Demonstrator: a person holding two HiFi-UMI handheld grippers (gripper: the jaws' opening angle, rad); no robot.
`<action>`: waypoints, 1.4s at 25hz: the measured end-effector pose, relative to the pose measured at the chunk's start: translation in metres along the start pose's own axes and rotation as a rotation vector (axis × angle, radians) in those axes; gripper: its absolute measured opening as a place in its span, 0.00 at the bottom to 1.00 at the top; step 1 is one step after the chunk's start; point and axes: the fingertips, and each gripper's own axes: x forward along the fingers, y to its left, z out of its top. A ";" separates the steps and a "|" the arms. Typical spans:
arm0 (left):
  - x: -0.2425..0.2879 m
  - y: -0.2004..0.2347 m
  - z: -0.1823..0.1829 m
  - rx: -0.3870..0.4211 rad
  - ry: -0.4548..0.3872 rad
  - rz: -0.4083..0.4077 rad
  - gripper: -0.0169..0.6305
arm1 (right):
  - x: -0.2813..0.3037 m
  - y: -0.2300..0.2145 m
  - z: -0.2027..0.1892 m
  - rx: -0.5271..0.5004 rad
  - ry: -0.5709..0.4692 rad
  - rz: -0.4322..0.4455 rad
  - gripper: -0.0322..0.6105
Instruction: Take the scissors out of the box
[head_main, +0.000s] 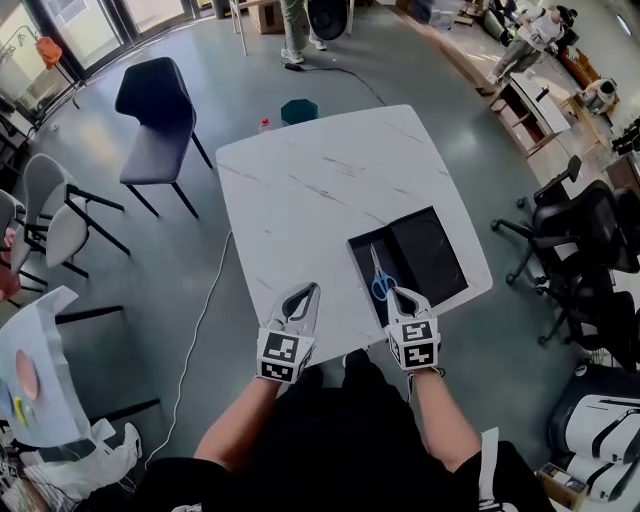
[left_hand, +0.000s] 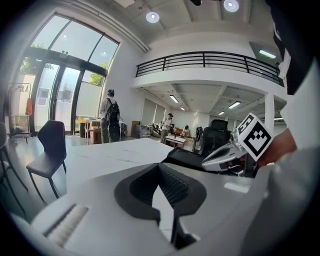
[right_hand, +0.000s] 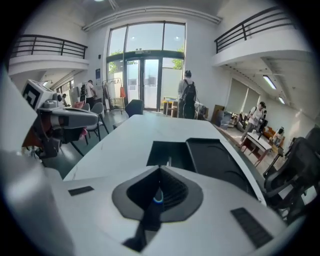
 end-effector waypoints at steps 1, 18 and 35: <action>0.002 -0.001 -0.003 -0.006 0.007 0.004 0.04 | 0.004 -0.002 -0.004 -0.005 0.021 0.004 0.06; 0.020 0.016 -0.033 -0.028 0.076 0.072 0.04 | 0.070 -0.006 -0.053 -0.063 0.350 0.076 0.23; 0.021 0.024 -0.038 -0.022 0.087 0.073 0.04 | 0.094 -0.010 -0.076 -0.056 0.512 0.090 0.23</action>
